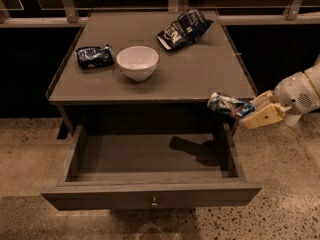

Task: Place redbull can into top drawer

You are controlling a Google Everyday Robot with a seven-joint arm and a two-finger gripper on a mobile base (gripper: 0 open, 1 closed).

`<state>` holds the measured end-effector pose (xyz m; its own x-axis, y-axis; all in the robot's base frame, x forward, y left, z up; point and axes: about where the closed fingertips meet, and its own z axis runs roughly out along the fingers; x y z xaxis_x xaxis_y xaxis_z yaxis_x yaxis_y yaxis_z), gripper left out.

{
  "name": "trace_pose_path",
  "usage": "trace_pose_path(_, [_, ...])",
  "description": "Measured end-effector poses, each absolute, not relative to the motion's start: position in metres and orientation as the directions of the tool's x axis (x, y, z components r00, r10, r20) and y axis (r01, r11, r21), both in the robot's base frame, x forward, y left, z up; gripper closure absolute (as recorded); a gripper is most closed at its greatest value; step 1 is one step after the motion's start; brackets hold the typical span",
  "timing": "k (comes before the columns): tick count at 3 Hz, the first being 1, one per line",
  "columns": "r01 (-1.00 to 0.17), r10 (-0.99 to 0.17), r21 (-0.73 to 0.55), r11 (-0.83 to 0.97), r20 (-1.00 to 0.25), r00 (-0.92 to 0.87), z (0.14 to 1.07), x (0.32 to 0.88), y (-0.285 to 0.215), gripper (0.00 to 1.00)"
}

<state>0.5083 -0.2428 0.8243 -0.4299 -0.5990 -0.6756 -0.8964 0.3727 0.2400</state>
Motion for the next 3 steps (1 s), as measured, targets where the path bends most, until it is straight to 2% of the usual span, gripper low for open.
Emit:
trace_pose_path(1, [-0.889,-0.572,0.271,0.369,-0.688,-0.447,0.798,0.499,-0.23,1.0])
trace_pose_path(3, [-0.841,-0.509,0.449,0.301,-0.67,-0.54,0.713,0.481,-0.184,1.0])
